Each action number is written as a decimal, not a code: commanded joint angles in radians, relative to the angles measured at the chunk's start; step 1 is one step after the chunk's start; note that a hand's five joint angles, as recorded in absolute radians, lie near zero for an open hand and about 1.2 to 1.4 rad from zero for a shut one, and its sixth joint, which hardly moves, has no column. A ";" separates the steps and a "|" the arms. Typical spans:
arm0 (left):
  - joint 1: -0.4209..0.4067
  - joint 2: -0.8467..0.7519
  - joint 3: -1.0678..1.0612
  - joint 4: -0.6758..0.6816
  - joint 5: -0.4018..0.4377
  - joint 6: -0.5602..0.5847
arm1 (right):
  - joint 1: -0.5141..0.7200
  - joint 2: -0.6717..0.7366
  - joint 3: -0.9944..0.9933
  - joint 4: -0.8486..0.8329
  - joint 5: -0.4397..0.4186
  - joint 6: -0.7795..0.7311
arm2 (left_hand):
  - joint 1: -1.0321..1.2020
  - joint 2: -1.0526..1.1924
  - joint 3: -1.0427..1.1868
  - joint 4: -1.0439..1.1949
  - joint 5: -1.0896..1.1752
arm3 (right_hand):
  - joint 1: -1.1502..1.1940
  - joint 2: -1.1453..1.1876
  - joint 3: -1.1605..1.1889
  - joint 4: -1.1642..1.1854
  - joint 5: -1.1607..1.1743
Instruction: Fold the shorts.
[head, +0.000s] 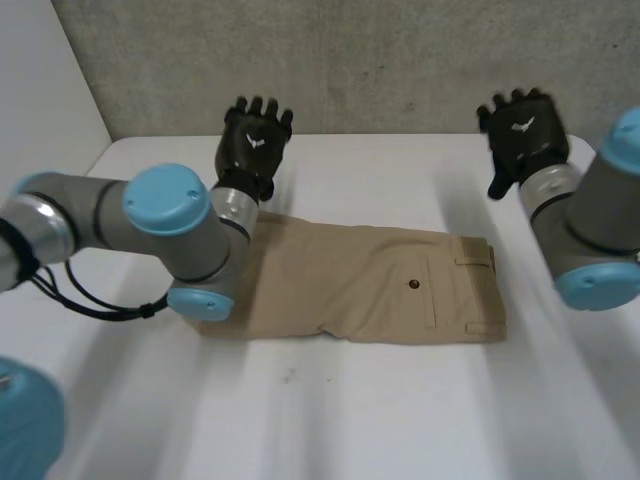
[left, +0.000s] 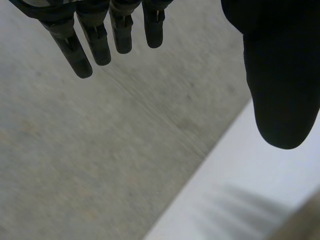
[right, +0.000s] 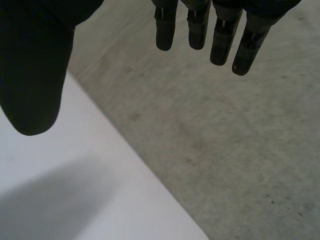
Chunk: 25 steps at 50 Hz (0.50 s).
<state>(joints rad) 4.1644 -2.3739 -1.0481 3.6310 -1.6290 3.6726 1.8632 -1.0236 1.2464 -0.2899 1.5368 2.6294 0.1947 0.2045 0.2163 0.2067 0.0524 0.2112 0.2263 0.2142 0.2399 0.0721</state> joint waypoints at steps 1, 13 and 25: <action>0.005 0.218 -0.213 0.012 -0.002 -0.031 | -0.053 -0.182 0.113 0.171 -0.072 0.116 | -0.019 -0.029 -0.041 -0.031 -0.052 | -0.037 -0.052 -0.040 -0.065 -0.072; 0.028 0.435 -0.590 -0.022 0.001 -0.313 | -0.073 -0.259 0.464 0.233 -0.165 0.170 | -0.011 -0.020 -0.032 -0.023 -0.043 | 0.358 0.343 0.355 0.329 0.323; 0.013 0.452 -0.730 -0.022 0.001 -0.353 | -0.068 -0.182 0.648 -0.029 -0.153 0.164 | -0.011 -0.020 -0.032 -0.023 -0.043 | 0.490 0.475 0.487 0.461 0.455</action>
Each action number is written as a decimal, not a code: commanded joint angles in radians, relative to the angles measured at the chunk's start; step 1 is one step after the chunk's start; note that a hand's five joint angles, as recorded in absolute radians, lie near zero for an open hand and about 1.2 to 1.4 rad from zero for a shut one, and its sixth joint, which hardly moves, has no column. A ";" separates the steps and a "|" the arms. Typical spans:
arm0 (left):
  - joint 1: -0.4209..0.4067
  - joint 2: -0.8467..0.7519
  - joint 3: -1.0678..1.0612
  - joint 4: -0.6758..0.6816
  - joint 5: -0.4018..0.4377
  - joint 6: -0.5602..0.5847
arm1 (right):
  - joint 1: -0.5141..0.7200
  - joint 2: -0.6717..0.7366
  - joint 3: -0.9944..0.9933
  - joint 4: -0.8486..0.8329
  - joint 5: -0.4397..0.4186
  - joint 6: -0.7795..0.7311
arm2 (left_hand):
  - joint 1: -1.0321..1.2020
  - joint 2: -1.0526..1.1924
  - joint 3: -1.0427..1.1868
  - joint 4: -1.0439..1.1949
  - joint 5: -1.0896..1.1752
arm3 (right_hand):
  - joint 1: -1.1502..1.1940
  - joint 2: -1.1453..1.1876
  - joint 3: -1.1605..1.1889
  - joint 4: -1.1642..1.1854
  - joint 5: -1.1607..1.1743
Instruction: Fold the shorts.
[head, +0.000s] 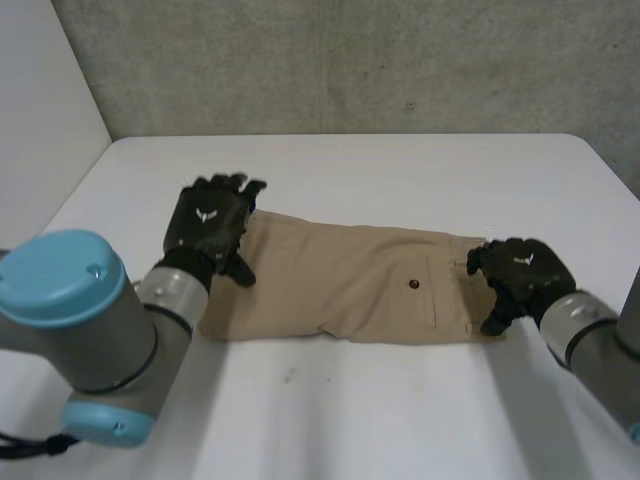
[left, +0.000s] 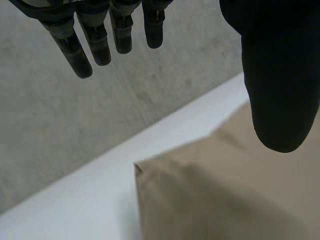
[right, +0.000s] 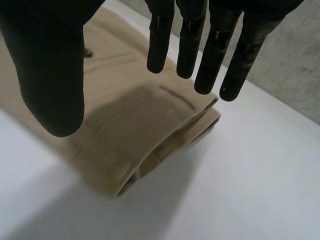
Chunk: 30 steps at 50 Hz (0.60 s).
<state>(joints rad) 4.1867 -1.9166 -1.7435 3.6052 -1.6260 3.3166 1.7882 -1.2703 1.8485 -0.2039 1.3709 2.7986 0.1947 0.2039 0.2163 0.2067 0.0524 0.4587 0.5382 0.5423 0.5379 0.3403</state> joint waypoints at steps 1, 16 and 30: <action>-0.011 -0.008 -0.034 0.004 -0.002 0.003 | 0.005 0.083 0.046 -0.129 0.019 -0.005 | -0.011 -0.020 -0.032 -0.023 -0.043 | 0.284 0.204 0.200 0.204 0.227; -0.010 -0.009 -0.040 0.009 -0.003 0.001 | -0.061 0.098 0.026 -0.144 0.045 -0.039 | -0.016 -0.026 -0.038 -0.028 -0.049 | 0.938 0.858 0.854 0.858 0.881; -0.004 0.041 -0.054 0.004 -0.008 0.001 | -0.287 -0.034 -0.087 0.139 0.030 -0.361 | -0.020 -0.029 -0.042 -0.032 -0.052 | 0.938 0.858 0.854 0.858 0.881</action>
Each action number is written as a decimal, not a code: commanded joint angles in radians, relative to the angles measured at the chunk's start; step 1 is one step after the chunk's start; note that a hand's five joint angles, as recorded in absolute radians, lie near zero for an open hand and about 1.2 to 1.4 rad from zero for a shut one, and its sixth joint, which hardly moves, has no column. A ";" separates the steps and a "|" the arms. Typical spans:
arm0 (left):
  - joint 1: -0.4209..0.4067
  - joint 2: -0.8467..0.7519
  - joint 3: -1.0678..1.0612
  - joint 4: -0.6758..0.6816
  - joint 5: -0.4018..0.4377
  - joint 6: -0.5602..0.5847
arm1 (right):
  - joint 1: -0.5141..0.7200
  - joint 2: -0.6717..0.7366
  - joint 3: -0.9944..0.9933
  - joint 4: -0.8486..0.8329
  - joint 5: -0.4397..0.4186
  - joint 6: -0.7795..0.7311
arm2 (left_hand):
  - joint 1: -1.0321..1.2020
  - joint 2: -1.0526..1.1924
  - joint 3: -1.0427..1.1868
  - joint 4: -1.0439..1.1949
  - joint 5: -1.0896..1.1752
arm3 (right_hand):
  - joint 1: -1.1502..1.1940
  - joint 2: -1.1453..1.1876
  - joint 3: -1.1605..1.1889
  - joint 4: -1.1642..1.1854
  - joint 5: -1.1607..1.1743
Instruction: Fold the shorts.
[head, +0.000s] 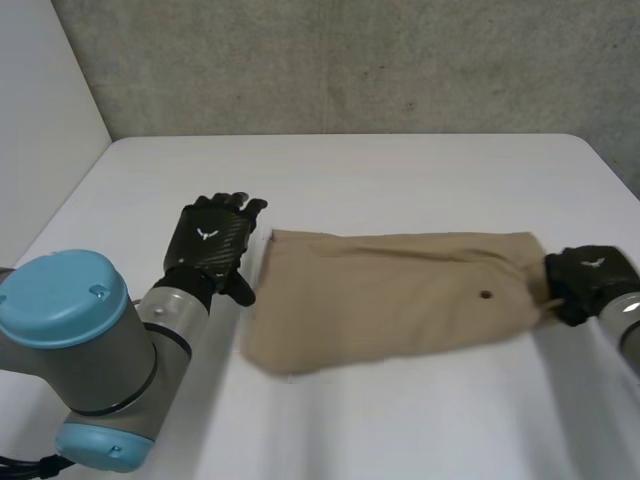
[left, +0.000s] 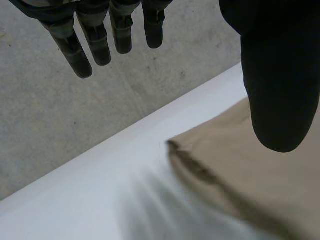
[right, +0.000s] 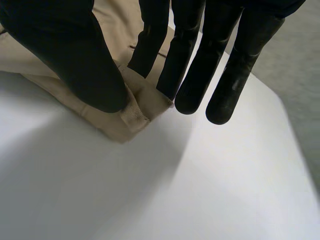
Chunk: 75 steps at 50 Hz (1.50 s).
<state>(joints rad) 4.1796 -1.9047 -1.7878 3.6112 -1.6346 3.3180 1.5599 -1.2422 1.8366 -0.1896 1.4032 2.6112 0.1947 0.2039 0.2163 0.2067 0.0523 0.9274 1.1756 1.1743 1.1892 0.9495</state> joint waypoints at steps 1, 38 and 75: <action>0.005 0.033 -0.012 -0.002 0.001 0.000 | -0.046 -0.075 -0.101 0.140 -0.003 -0.196 | -0.020 -0.029 -0.042 -0.032 -0.052 | 0.469 0.221 0.222 0.207 0.272; 0.034 0.075 0.021 -0.008 -0.004 -0.006 | 0.559 -0.077 -0.310 0.102 -0.164 0.269 | -0.020 -0.029 -0.042 -0.032 -0.052 | -0.753 -1.001 -1.000 -1.015 -0.949; -0.128 -0.364 0.525 -0.583 -0.088 -0.258 | 0.442 0.469 -0.804 0.530 -0.090 0.339 | -0.016 -0.026 -0.038 -0.028 -0.049 | -0.753 -1.001 -1.000 -1.015 -0.949</action>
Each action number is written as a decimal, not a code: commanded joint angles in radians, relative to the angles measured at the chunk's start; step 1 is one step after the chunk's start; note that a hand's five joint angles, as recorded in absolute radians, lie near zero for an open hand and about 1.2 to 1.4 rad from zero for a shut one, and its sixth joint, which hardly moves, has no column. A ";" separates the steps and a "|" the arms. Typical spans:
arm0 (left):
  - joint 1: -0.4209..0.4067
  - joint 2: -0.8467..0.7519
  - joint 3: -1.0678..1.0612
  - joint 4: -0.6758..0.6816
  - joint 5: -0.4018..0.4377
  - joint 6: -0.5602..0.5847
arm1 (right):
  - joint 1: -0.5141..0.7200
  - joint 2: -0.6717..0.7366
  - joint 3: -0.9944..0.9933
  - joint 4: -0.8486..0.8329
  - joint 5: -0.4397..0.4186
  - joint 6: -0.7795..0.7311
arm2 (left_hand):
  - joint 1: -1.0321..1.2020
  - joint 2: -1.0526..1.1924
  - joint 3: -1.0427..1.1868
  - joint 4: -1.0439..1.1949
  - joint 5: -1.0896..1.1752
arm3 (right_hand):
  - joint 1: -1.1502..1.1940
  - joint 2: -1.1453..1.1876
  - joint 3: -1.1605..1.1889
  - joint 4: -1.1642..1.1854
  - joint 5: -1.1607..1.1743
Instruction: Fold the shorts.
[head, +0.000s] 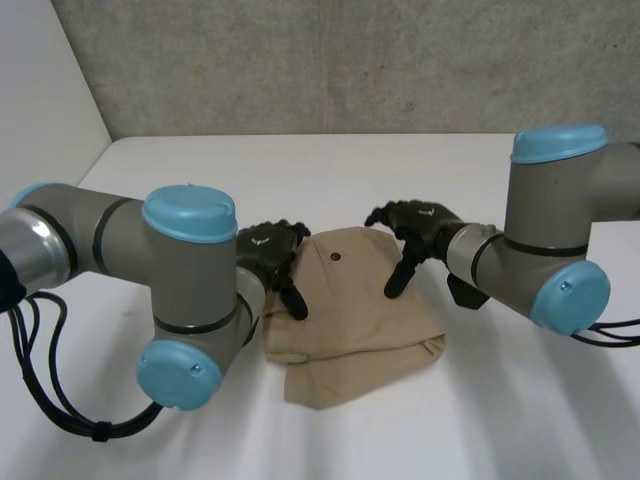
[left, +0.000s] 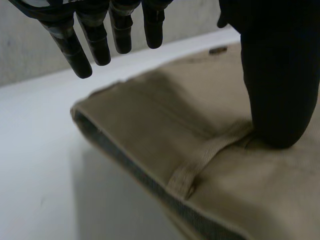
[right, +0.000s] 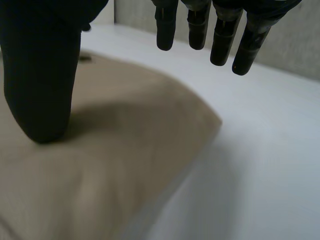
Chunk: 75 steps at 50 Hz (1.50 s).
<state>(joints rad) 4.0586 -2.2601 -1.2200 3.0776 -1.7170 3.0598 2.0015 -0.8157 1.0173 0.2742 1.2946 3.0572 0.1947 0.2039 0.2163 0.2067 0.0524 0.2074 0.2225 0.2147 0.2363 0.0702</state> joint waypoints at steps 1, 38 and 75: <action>-0.010 -0.001 -0.056 -0.051 -0.004 -0.001 | 0.000 0.040 0.027 0.068 0.018 -0.135 | -0.019 -0.029 -0.041 -0.031 -0.052 | -0.033 -0.048 -0.040 -0.062 -0.070; -0.006 0.364 -0.188 0.020 0.002 0.013 | -0.010 -0.385 0.408 -0.296 0.096 -0.233 | -0.020 -0.029 -0.042 -0.032 -0.052 | -0.033 -0.048 -0.040 -0.062 -0.070; 0.281 0.573 -0.062 -0.200 0.111 0.016 | -0.142 -0.655 0.314 -0.141 0.252 -0.095 | -0.020 -0.029 -0.042 -0.032 -0.052 | -0.033 -0.048 -0.040 -0.062 -0.070</action>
<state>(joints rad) 4.3401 -1.6820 -1.2656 2.8741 -1.6068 3.0727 1.8527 -1.4603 1.3235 0.1361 1.5564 2.9730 0.1741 0.2013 0.2081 0.2067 0.0468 0.1373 0.1928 0.1678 0.2363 0.0659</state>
